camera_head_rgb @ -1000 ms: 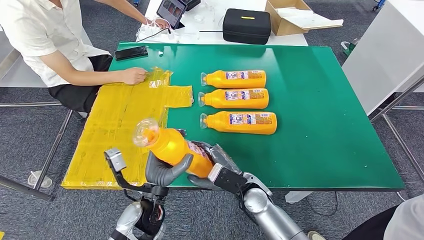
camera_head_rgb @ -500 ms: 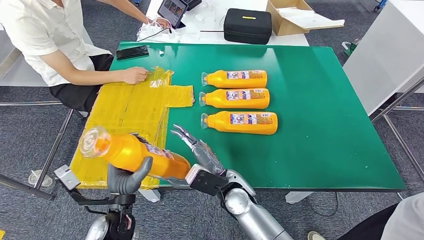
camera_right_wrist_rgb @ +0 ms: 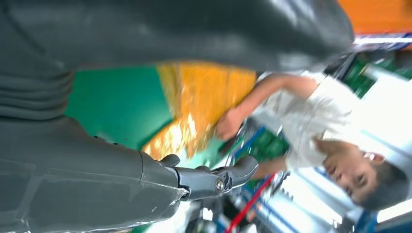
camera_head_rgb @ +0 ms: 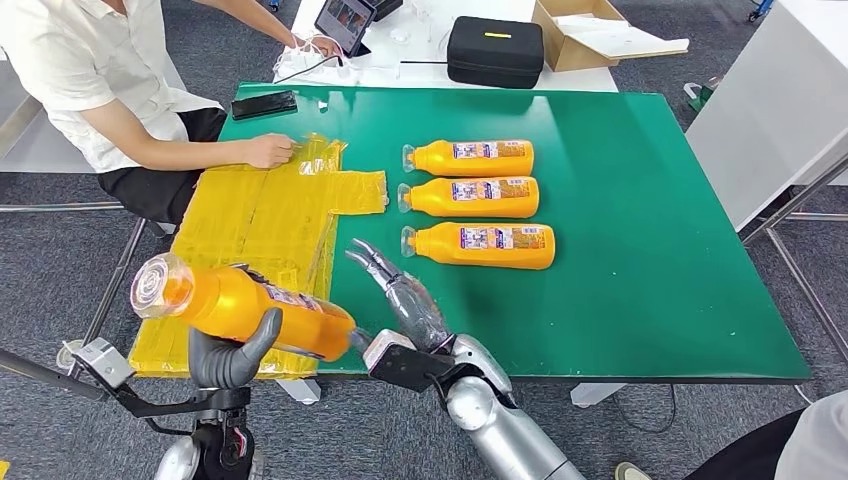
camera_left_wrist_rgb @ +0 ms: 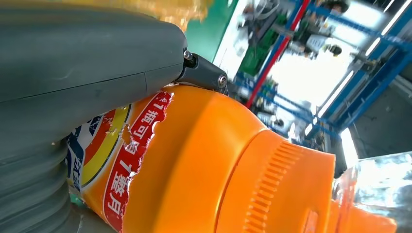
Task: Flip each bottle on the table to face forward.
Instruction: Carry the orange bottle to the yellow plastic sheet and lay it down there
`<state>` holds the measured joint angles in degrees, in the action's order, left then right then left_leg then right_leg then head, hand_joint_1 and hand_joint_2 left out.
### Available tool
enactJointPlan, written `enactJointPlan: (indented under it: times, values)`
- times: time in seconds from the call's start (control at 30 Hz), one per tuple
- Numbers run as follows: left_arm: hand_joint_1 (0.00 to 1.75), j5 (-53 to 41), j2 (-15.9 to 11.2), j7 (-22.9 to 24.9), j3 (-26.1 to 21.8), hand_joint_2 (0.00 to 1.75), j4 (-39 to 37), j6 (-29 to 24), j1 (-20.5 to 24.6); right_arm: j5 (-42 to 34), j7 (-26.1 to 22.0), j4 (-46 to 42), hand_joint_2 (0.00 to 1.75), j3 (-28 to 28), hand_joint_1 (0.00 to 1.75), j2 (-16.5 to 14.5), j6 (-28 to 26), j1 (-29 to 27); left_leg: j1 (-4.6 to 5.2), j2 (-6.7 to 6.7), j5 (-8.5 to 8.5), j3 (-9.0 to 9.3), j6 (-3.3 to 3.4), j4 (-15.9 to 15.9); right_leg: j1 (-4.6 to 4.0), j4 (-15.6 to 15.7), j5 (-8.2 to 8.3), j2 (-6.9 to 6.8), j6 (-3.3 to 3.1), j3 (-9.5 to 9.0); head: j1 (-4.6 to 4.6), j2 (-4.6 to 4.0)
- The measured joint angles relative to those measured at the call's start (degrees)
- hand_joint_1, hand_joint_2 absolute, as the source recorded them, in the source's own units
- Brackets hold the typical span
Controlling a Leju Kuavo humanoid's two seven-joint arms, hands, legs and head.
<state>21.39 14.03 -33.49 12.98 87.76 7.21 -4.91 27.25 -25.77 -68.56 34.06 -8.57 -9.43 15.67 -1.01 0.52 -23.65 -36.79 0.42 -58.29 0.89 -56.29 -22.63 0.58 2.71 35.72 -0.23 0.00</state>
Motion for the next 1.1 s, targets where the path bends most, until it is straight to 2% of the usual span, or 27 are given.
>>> enactJointPlan:
  times: [0.17, 0.5, 0.77, 1.1]
  values:
    - [1.75, -4.53, 0.03, -0.67, -0.62, 1.75, 0.04, -2.73, 0.0, 6.06, 0.31, 0.21, 0.0, -0.01, 0.0, 0.0, -5.74, -0.38, 0.0, 0.0, 0.0, 0.0, 0.0, 0.0, 0.0, 0.0, 0.0, 0.0, 0.0, 0.0, -0.01, 0.0]
    - [1.75, -10.96, 0.04, -1.31, -0.73, 1.75, -1.13, -6.82, 0.94, 8.71, 1.21, 2.44, 0.0, -0.35, 0.0, 0.04, -8.28, -0.8, 0.0, 0.01, 0.0, 0.0, 0.0, 0.0, 0.0, 0.01, 0.0, -0.01, 0.0, 0.07, -0.01, 0.0]
    - [1.75, -13.76, 0.84, -1.2, 3.53, 1.75, -12.24, -12.67, 10.26, 6.47, -0.14, 3.27, 0.0, -3.54, 0.0, 2.4, -12.95, -3.05, 0.08, 0.06, 0.03, 0.0, 0.01, -0.02, 0.07, 0.01, 0.06, -0.06, 0.03, 0.03, 0.01, 0.0]
    - [1.75, -26.47, 0.38, -2.74, 7.65, 1.75, -24.28, -27.38, 17.81, 8.78, -0.28, 4.63, 0.0, -5.94, 0.0, 4.51, -16.51, -3.82, 0.1, 0.01, 0.02, -0.03, 0.0, -0.01, 0.05, -0.01, 0.05, -0.05, 0.02, 0.08, -0.01, 0.0]
